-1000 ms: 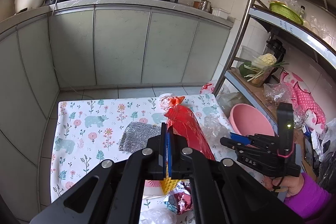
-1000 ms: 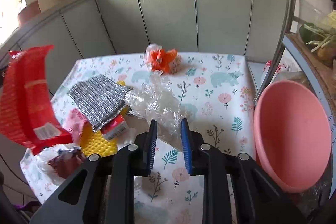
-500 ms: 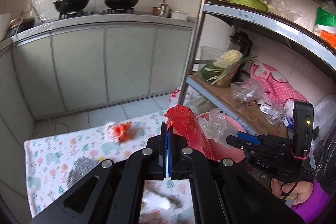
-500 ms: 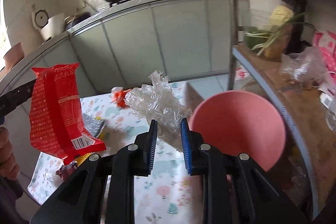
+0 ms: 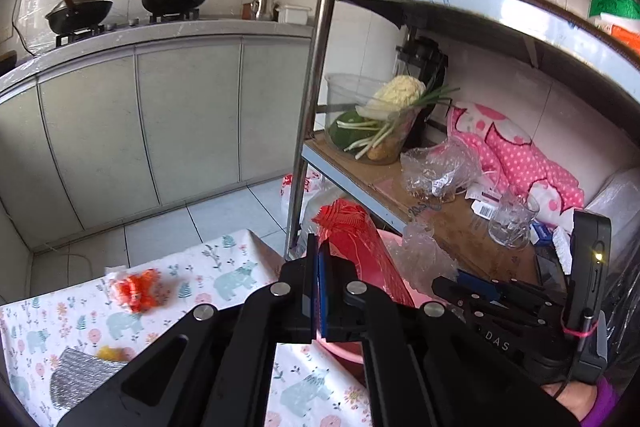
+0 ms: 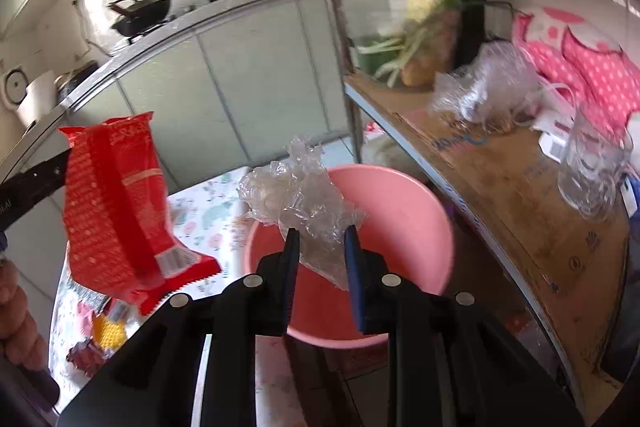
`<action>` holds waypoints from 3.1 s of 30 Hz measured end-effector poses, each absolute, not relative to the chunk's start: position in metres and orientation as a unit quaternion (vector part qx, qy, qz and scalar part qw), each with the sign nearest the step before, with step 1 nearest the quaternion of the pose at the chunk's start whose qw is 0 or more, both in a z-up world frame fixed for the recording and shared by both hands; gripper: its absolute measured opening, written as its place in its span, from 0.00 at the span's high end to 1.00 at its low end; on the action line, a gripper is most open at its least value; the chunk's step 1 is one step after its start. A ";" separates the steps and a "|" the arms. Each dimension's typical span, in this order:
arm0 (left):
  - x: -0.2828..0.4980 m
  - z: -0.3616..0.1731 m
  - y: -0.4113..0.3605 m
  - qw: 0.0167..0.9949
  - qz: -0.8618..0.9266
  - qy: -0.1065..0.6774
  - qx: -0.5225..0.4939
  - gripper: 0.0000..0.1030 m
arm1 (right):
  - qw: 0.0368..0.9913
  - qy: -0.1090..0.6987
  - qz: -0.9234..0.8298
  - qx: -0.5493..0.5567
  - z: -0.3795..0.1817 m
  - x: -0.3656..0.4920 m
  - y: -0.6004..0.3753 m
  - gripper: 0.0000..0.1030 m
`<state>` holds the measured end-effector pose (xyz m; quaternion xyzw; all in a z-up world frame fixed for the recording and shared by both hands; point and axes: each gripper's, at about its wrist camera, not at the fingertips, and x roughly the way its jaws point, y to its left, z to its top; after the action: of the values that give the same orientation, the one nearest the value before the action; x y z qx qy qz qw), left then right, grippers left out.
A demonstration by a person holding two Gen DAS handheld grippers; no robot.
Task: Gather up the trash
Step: 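Carry both bags over the pink bucket with both tools, then open both grippers to drop the bags into the pink bucket, then move both tools back over the table toward the remaining trash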
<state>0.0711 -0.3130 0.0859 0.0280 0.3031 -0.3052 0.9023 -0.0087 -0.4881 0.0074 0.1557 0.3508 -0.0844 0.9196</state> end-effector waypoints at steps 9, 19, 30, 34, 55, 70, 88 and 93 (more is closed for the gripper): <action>0.084 0.037 -0.375 0.890 -0.308 0.328 0.078 1.00 | 0.899 0.386 -0.116 0.173 -0.024 0.009 -0.505 0.77; 0.094 -0.009 -0.397 0.875 -0.304 0.362 0.108 1.00 | 0.885 0.416 -0.141 0.157 -0.047 0.027 -0.507 0.77; 0.098 -0.032 -0.393 0.860 -0.293 0.399 0.121 1.00 | 0.874 0.436 -0.157 0.144 -0.063 0.034 -0.501 0.77; 0.100 -0.038 -0.390 0.856 -0.289 0.411 0.121 1.00 | 0.874 0.438 -0.161 0.136 -0.062 0.035 -0.499 0.76; 0.095 -0.024 -0.368 0.857 -0.275 0.426 0.096 0.71 | 0.893 0.408 -0.167 0.092 -0.035 0.023 -0.482 0.65; 0.068 0.008 -0.326 0.868 -0.273 0.408 0.073 0.70 | 0.916 0.364 -0.153 0.075 0.006 -0.001 -0.451 0.58; 0.022 0.042 -0.249 0.892 -0.246 0.370 0.080 0.70 | 0.925 0.363 -0.096 0.054 0.016 -0.026 -0.396 0.57; 0.007 0.047 -0.216 0.900 -0.227 0.363 0.081 0.57 | 0.924 0.374 -0.069 0.048 0.011 -0.033 -0.378 0.57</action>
<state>0.0067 -0.2156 0.0473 0.0807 0.3633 -0.2271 0.8999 -0.0332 -0.3778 0.0105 0.0480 0.3736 -0.0695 0.9237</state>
